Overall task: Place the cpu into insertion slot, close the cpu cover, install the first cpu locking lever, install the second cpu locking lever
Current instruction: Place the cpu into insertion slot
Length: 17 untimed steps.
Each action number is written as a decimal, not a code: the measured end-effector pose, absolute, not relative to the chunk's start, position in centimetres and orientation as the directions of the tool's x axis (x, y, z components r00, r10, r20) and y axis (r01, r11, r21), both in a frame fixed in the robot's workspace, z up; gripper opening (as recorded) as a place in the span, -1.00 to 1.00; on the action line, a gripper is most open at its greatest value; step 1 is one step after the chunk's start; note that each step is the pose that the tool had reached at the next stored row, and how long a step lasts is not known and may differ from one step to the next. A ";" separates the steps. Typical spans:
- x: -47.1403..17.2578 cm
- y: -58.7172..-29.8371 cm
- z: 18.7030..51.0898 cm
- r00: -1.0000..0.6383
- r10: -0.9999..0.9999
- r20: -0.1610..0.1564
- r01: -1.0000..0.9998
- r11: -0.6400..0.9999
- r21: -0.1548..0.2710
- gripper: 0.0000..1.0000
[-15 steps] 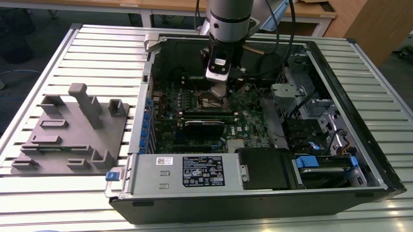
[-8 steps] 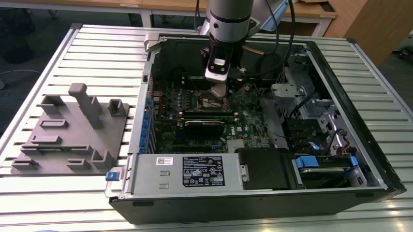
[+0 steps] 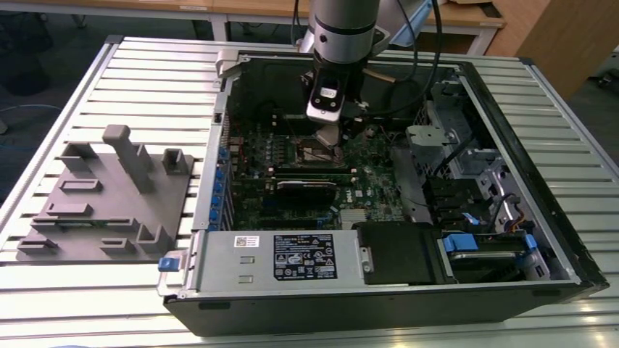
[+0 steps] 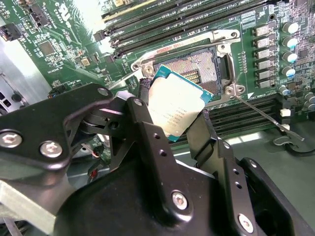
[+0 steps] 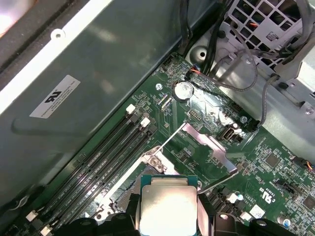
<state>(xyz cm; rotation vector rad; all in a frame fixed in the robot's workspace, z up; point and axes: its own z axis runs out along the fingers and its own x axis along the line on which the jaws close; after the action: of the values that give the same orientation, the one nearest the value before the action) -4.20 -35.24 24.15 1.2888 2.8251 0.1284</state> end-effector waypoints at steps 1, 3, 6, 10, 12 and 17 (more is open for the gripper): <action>-4.2 -35.2 24.1 -0.655 0.756 0.004 0.753 0.652 0.089 0.08; -4.2 -35.2 24.1 -0.654 0.757 0.003 0.754 0.651 0.089 0.08; -4.2 -35.2 24.1 -0.653 0.757 0.003 0.755 0.650 0.089 0.08; -4.2 -35.2 24.1 -0.653 0.758 0.003 0.755 0.650 0.089 0.08; -4.2 -35.2 24.1 -0.653 0.758 0.003 0.755 0.650 0.089 0.08; -4.2 -35.2 24.1 -0.652 0.758 0.003 0.755 0.649 0.089 0.08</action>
<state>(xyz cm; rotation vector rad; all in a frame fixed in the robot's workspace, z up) -4.20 -35.24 24.13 1.2950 2.8220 0.1279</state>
